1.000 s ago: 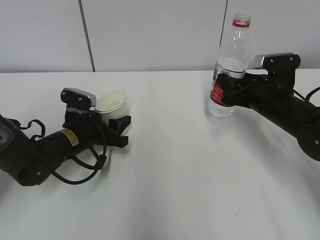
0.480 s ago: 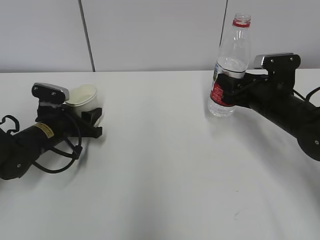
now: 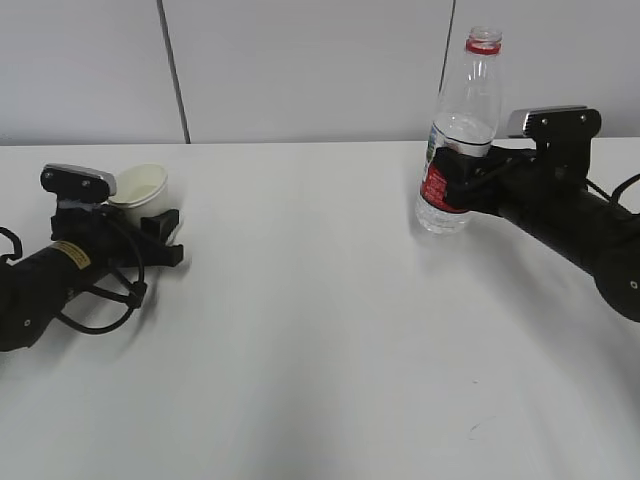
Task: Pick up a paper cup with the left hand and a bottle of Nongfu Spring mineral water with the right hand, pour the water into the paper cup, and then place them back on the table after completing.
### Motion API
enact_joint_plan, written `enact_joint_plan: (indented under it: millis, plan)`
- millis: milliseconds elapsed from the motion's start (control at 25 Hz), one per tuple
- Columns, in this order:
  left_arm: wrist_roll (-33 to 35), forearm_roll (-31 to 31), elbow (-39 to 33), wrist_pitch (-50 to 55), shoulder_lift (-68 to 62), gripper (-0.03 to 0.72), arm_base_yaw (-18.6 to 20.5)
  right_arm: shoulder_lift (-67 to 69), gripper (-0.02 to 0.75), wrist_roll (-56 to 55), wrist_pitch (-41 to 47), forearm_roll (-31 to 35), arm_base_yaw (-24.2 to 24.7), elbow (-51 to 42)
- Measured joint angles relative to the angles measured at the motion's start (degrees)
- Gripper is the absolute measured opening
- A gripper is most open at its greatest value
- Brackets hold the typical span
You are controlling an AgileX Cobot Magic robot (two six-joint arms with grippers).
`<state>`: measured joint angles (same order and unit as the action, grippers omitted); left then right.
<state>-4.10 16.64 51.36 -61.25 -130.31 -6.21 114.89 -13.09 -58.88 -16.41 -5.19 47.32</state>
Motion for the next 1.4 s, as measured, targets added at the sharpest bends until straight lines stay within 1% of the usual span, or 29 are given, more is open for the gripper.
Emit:
enact_joint_plan:
  millis: [440, 560, 720, 800, 1080, 1400]
  plan:
    - [0.0, 0.0, 1.0, -0.5, -1.0, 0.358, 0.0, 0.0, 0.395, -0.1, 0.0, 0.0, 0.0, 0.0]
    - [0.0, 0.1, 1.0, -0.3, -1.2, 0.413, 0.0, 0.0, 0.395, -0.1, 0.0, 0.0, 0.0, 0.0]
    - [0.0, 0.1, 0.8, 0.1, -1.7, 0.529, 0.0, 0.0, 0.395, -0.1, 0.0, 0.0, 0.0, 0.0]
    - [0.0, -0.2, 0.0, -2.2, -1.7, 0.554, 0.0, 0.0, 0.395, -0.1, 0.0, 0.0, 0.0, 0.0]
    - [0.0, -1.7, -3.6, -3.9, -1.1, 0.566, 0.0, 0.0, 0.395, -0.2, 0.0, 0.0, 0.0, 0.0]
    - [0.0, -2.8, -12.1, -3.9, 4.9, 0.566, 0.0, 0.0, 0.395, -0.2, 0.0, 0.0, 0.0, 0.0]
